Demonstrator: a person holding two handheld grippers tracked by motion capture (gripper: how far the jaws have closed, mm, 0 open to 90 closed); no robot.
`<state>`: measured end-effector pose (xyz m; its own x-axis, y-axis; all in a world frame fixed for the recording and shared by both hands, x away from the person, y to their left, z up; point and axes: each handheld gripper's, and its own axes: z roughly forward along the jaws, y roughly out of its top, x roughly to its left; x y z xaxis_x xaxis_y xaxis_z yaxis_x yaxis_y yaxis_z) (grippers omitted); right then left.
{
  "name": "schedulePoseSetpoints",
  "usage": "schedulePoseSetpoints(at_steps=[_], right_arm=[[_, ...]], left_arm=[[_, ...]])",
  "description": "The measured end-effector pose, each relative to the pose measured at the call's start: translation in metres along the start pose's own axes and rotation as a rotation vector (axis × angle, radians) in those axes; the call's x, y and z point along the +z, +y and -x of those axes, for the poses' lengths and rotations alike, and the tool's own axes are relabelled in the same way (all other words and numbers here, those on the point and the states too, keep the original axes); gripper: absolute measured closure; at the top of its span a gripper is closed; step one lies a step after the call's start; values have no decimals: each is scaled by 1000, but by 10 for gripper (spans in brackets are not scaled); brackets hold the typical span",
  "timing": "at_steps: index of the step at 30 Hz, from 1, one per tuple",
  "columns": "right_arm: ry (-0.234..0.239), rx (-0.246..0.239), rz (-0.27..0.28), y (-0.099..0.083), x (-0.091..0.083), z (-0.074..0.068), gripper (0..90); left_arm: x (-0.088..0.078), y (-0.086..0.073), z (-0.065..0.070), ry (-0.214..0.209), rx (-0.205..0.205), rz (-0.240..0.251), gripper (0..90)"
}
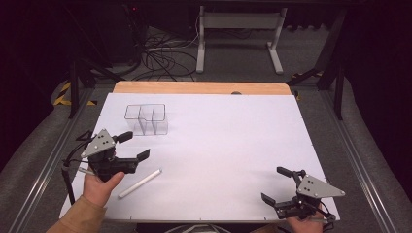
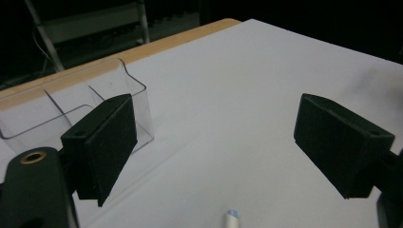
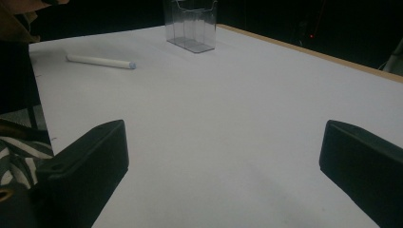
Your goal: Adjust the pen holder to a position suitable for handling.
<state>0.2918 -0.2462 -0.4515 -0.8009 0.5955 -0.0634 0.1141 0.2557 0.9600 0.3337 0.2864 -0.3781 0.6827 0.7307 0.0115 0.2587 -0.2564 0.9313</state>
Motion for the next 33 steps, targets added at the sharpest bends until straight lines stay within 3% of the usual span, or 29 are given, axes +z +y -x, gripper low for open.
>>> schedulePoseSetpoints(at_steps=[3,7,8,10,11,13,14,16,25,30,33], right_arm=[[5,3,-1,0,1,1,29],[11,2,-5,0,2,0,30],[13,1,-4,0,2,0,30],[16,-3,-5,0,3,0,30],[18,-2,-8,1,3,-1,31],[18,-2,-10,1,3,-1,31],[19,-2,-10,1,3,-1,31],[20,1,-11,0,3,-1,31],[25,-3,-9,0,4,-1,31],[32,-2,-12,0,5,-1,31],[33,-3,-13,0,5,-1,31]], left_arm=[[1,4,-2,-18,-8,-14,161],[1,9,-7,-51,28,-27,281],[1,10,-10,-48,54,-32,287],[2,12,-11,-51,63,-35,309],[2,15,-14,-54,85,-47,315],[2,17,-14,-55,92,-54,320],[3,22,-16,-53,125,-72,324],[5,26,-17,-50,152,-92,323],[14,41,-24,-45,223,-185,315],[21,49,-33,-61,213,-229,314],[25,54,-38,-46,209,-243,308]])
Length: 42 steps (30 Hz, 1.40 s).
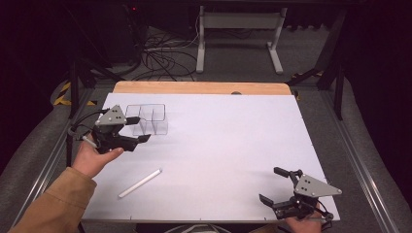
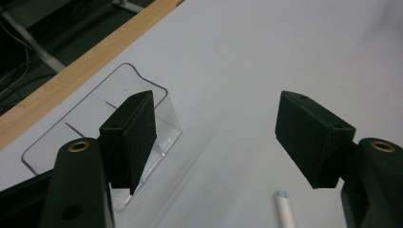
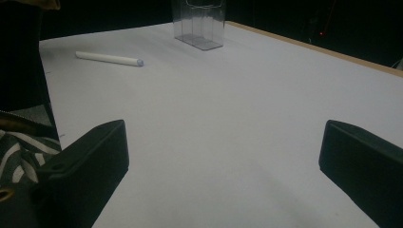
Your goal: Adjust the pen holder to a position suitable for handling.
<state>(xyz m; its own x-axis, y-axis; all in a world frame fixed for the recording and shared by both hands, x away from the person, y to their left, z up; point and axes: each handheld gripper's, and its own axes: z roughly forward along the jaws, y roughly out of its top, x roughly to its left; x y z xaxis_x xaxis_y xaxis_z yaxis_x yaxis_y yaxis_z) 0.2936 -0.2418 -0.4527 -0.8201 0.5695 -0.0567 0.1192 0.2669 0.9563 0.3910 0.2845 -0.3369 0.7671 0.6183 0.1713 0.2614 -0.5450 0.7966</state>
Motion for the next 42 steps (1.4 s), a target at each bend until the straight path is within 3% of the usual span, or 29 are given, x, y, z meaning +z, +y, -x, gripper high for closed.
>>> schedulePoseSetpoints(at_steps=[2,8,11,14,17,21,25,28,29,31,34,39,42], right_arm=[[0,-1,0,0,0,0,31],[3,0,-2,-1,1,1,31],[6,0,-4,-1,1,1,31],[6,-2,-9,-1,1,1,31],[8,1,-9,-1,1,1,31],[11,2,-7,-1,1,2,32],[16,0,-7,-2,2,2,32],[13,0,-10,-1,1,1,32],[12,1,-7,-1,1,1,32],[14,2,0,-1,1,1,32],[16,2,0,-1,1,1,32],[25,5,1,-1,1,1,32],[28,2,1,-2,1,1,32]], left_arm=[[5,3,-7,14,-24,-34,339],[13,5,-23,12,-60,-43,350],[15,6,-29,2,-86,-30,343],[16,4,-40,-55,-161,20,341],[18,1,-46,-53,-191,36,350],[21,0,-52,-35,-176,37,351],[26,0,-51,-4,-135,25,353],[29,2,-52,-6,-111,-11,350],[29,3,-52,-30,-100,-26,349],[30,4,-54,-52,-63,-41,329],[34,8,-57,-36,-2,-73,337],[41,11,-62,-63,63,-130,370],[47,13,-65,-75,124,-175,377]])
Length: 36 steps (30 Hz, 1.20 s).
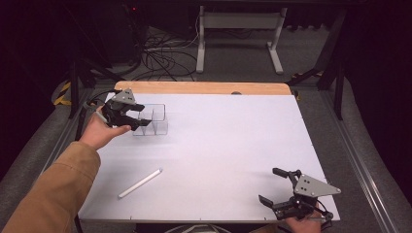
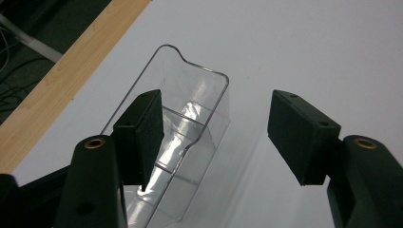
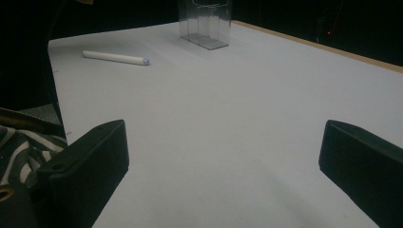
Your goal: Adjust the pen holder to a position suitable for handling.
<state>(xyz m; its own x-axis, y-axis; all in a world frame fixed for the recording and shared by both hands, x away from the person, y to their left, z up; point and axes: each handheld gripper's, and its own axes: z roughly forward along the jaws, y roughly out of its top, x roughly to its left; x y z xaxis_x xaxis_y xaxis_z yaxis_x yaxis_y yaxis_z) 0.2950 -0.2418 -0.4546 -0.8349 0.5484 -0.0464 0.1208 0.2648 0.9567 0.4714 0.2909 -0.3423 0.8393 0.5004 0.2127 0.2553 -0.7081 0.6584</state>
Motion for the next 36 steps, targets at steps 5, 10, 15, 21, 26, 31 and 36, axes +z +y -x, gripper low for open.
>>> schedulePoseSetpoints(at_steps=[5,10,15,21,26,31,36], right_arm=[[4,0,0,0,0,0,32],[10,4,-3,0,0,0,32],[15,4,-7,-1,1,0,32],[25,7,-7,-1,2,1,31],[28,9,-10,-1,2,1,31],[33,14,-9,-1,2,1,32],[36,11,-8,-1,2,1,32]], left_arm=[[9,2,-4,-12,32,-64,377],[18,2,-6,15,33,-114,406],[25,-2,-10,27,41,-160,449],[29,-3,-9,46,77,-183,526],[37,-3,-8,31,98,-207,575],[42,-2,-9,10,112,-251,610],[46,-1,-9,4,122,-277,634]])
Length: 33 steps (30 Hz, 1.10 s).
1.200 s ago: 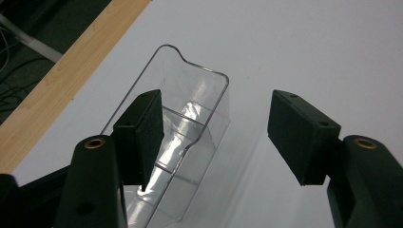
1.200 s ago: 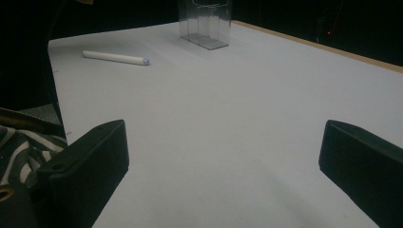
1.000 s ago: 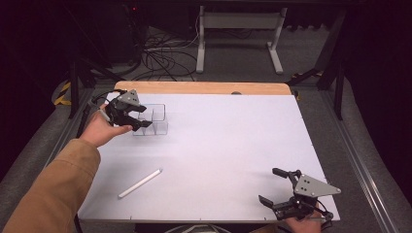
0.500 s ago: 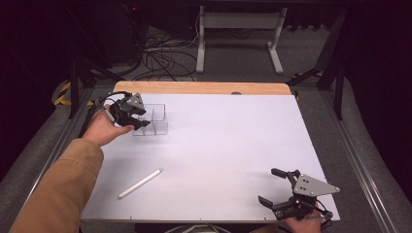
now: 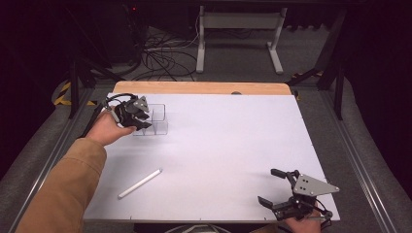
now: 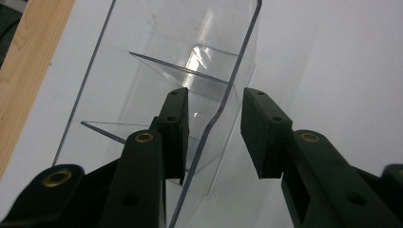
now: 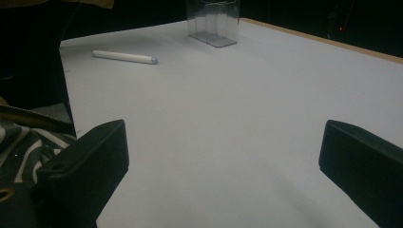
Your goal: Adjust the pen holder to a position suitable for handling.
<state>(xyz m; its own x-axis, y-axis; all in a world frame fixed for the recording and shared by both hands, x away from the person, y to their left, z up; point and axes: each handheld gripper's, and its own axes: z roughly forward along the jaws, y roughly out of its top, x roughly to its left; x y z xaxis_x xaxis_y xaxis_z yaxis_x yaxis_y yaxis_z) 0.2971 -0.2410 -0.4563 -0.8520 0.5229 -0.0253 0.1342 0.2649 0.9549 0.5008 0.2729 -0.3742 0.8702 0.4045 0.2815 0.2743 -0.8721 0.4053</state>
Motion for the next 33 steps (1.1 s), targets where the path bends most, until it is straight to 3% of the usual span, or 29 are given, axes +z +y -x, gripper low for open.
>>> schedulePoseSetpoints(at_steps=[10,18,23,28,33], right_arm=[[5,2,0,0,0,0,32],[14,4,2,-1,1,1,32],[21,3,-3,-1,1,1,32],[22,4,-2,-1,2,1,31],[23,3,-4,-1,2,1,31]], left_arm=[[1,4,1,8,46,-45,706],[-6,4,3,-58,77,-27,816],[-8,5,4,-112,70,-23,851],[-11,7,7,-125,77,-18,874],[-20,12,10,-142,70,26,875]])
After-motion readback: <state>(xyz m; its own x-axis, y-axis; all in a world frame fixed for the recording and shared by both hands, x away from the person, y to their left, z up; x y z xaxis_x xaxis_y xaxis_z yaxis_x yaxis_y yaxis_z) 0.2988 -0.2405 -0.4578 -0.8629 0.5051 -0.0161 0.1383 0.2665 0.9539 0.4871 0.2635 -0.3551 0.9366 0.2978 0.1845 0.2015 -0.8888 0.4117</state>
